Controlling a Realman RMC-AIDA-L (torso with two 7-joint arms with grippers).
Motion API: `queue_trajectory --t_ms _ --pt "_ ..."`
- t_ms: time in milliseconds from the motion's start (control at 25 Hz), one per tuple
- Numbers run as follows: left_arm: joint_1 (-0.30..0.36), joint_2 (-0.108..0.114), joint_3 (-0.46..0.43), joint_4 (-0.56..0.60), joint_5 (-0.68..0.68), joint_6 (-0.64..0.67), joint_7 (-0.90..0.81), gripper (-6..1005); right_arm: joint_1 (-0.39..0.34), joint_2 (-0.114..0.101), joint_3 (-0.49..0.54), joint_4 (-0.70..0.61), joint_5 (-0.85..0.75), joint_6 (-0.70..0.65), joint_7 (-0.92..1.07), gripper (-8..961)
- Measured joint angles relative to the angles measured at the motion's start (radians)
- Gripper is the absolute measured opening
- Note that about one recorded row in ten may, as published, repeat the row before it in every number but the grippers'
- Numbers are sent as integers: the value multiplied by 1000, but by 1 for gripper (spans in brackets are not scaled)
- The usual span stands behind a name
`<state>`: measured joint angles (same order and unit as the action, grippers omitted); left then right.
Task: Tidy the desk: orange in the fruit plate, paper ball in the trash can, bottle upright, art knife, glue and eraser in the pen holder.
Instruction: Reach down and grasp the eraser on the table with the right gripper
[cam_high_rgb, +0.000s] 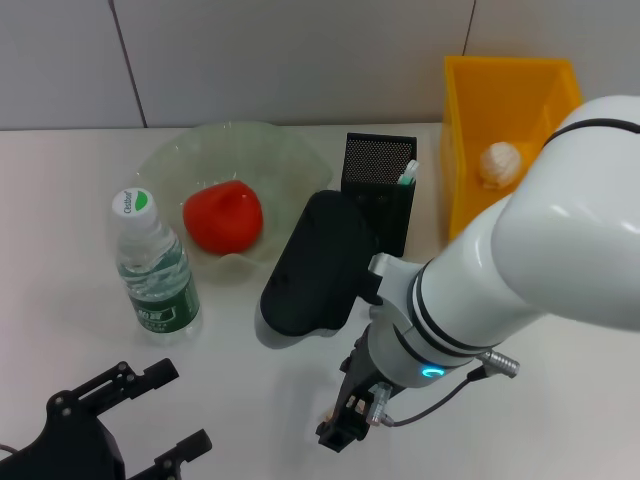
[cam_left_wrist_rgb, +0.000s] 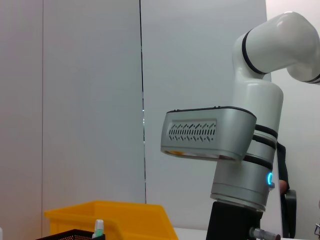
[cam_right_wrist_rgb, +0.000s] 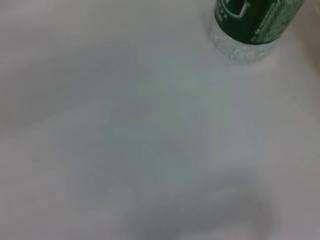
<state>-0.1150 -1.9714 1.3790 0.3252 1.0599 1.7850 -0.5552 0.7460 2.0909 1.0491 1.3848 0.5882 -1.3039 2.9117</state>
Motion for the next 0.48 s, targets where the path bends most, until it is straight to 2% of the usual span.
queue_trajectory --t_ms 480 --pt "3 0 0 0 0 1 0 669 4 -2 -2 -26 -6 2 0 711"
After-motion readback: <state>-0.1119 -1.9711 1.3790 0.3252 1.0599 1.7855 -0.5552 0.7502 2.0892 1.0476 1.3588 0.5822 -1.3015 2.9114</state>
